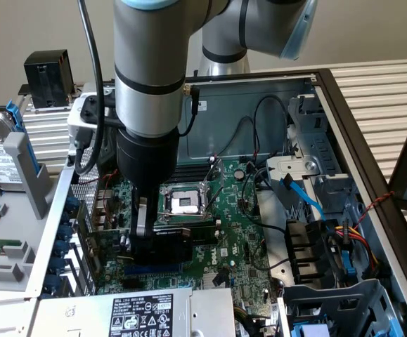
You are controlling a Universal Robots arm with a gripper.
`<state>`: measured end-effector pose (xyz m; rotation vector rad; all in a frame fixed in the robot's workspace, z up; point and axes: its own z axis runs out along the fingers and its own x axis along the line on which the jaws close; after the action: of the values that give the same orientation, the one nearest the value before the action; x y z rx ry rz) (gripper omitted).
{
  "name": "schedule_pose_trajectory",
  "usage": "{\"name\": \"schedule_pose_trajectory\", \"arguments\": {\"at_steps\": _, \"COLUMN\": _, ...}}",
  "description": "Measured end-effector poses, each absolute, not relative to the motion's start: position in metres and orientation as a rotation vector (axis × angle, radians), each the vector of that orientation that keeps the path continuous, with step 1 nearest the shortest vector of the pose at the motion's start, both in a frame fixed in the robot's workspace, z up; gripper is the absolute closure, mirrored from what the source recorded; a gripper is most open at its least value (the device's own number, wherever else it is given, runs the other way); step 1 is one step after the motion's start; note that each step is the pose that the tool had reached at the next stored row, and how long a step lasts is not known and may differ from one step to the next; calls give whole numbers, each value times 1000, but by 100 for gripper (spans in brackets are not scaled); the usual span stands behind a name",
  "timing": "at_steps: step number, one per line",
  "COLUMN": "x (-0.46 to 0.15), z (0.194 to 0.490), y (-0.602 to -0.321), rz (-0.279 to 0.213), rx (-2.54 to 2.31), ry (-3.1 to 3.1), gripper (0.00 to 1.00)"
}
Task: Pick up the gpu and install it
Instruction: 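Insert the gpu into the slot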
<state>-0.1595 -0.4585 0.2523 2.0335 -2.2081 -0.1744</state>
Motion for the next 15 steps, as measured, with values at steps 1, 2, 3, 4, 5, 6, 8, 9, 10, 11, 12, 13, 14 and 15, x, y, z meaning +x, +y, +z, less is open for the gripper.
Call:
{"name": "schedule_pose_trajectory", "arguments": {"at_steps": 1, "x": -160, "z": 252, "y": -459, "rz": -174, "rx": 2033, "ry": -2208, "gripper": 73}}
{"name": "schedule_pose_trajectory", "arguments": {"at_steps": 2, "x": -160, "z": 252, "y": -459, "rz": -174, "rx": 2033, "ry": -2208, "gripper": 73}}
{"name": "schedule_pose_trajectory", "arguments": {"at_steps": 3, "x": -160, "z": 252, "y": -459, "rz": -174, "rx": 2033, "ry": -2208, "gripper": 73}}
{"name": "schedule_pose_trajectory", "arguments": {"at_steps": 4, "x": -160, "z": 252, "y": -459, "rz": -174, "rx": 2033, "ry": -2208, "gripper": 73}}
{"name": "schedule_pose_trajectory", "arguments": {"at_steps": 5, "x": -160, "z": 252, "y": -459, "rz": -174, "rx": 2033, "ry": -2208, "gripper": 73}}
{"name": "schedule_pose_trajectory", "arguments": {"at_steps": 6, "x": -160, "z": 252, "y": -459, "rz": -174, "rx": 2033, "ry": -2208, "gripper": 73}}
{"name": "schedule_pose_trajectory", "arguments": {"at_steps": 8, "x": -160, "z": 252, "y": -458, "rz": -174, "rx": 2034, "ry": -2208, "gripper": 73}}
{"name": "schedule_pose_trajectory", "arguments": {"at_steps": 9, "x": -160, "z": 252, "y": -458, "rz": -174, "rx": 2034, "ry": -2208, "gripper": 73}}
{"name": "schedule_pose_trajectory", "arguments": {"at_steps": 10, "x": -160, "z": 252, "y": -458, "rz": -174, "rx": 2034, "ry": -2208, "gripper": 73}}
{"name": "schedule_pose_trajectory", "arguments": {"at_steps": 11, "x": -160, "z": 252, "y": -458, "rz": -174, "rx": 2034, "ry": -2208, "gripper": 73}}
{"name": "schedule_pose_trajectory", "arguments": {"at_steps": 12, "x": -160, "z": 252, "y": -458, "rz": -174, "rx": 2034, "ry": -2208, "gripper": 73}}
{"name": "schedule_pose_trajectory", "arguments": {"at_steps": 13, "x": -160, "z": 252, "y": -459, "rz": -174, "rx": 2034, "ry": -2208, "gripper": 73}}
{"name": "schedule_pose_trajectory", "arguments": {"at_steps": 14, "x": -160, "z": 252, "y": -459, "rz": -174, "rx": 2033, "ry": -2208, "gripper": 73}}
{"name": "schedule_pose_trajectory", "arguments": {"at_steps": 15, "x": -160, "z": 252, "y": -459, "rz": -174, "rx": 2033, "ry": -2208, "gripper": 73}}
